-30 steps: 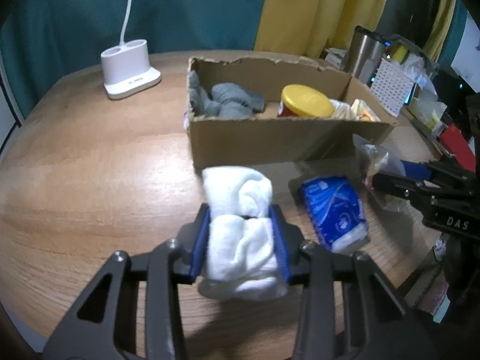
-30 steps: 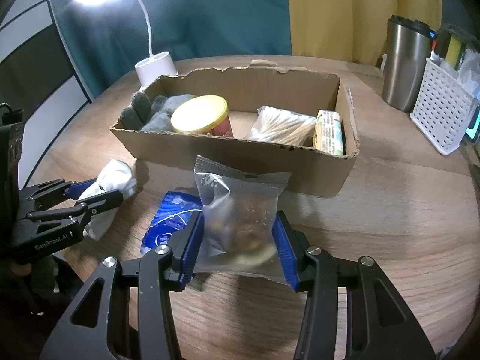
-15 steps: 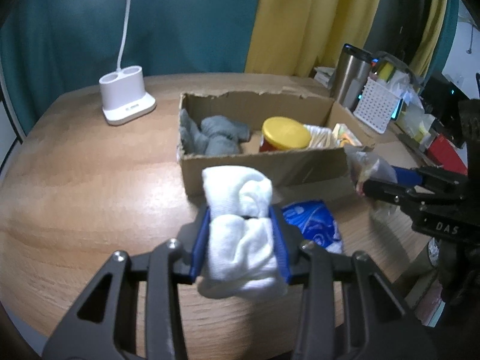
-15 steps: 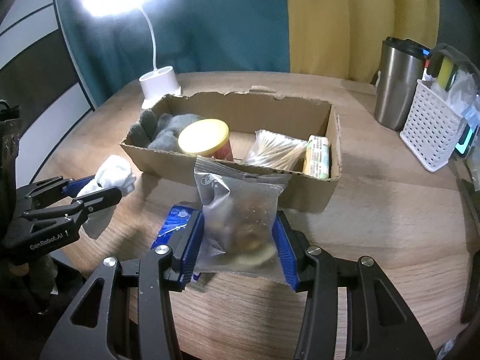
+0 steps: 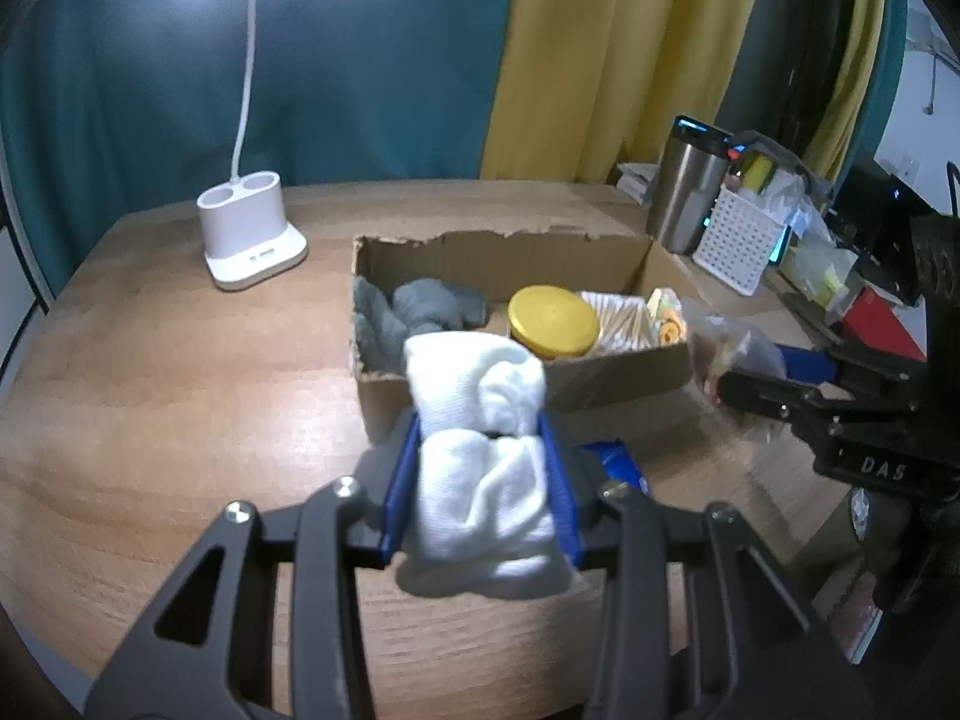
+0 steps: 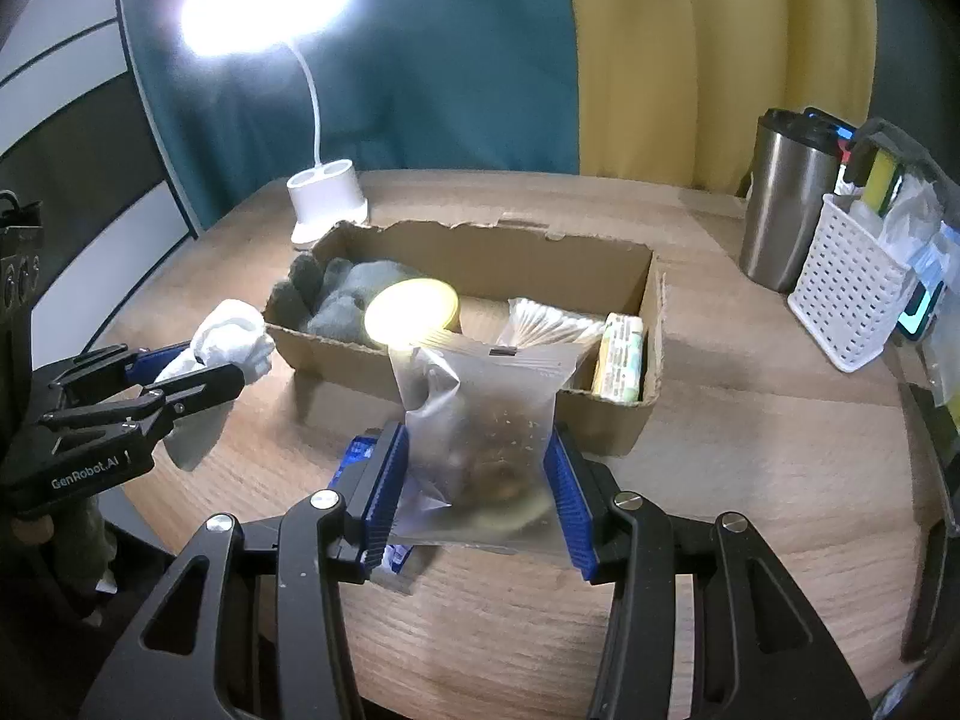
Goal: Organize objects
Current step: 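Carry the white socks with the left tool while the right tool carries the plastic bag into the box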
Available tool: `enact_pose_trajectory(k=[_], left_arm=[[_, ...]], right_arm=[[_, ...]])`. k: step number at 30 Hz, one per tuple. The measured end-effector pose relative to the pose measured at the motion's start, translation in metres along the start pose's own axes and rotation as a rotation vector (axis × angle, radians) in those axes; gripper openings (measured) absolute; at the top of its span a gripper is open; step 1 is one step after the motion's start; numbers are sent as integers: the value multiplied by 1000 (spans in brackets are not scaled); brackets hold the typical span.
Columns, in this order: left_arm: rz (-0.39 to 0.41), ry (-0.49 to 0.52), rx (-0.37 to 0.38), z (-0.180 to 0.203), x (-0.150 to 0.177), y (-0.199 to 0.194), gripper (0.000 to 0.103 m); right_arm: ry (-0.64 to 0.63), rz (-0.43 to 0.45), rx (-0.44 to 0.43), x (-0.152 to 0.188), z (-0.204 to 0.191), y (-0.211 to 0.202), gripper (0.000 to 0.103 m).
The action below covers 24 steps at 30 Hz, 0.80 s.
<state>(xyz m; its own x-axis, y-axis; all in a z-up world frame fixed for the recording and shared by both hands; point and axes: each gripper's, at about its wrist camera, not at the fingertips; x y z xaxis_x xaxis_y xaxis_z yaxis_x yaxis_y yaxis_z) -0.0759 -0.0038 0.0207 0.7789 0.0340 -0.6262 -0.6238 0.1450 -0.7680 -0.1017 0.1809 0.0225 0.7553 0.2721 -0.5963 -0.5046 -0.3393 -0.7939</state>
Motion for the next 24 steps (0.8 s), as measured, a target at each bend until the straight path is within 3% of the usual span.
enact_pose_trajectory(k=[24], left_arm=[[38,26,-8,3,-37,3,40]], right_arm=[[15,28,-12,-24,9,3,49]])
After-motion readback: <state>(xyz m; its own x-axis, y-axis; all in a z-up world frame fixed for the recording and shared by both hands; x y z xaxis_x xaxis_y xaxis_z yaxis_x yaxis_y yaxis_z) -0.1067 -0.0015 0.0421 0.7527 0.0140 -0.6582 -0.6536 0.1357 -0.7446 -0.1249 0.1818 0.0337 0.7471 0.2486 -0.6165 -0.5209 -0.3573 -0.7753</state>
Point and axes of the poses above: each gripper's, at about its wrist camera, not at the fingertips, and y roughly the way its jaws point, z to its right, x to its underside, and after that the axes turned 7 degrees about -z, right-handed
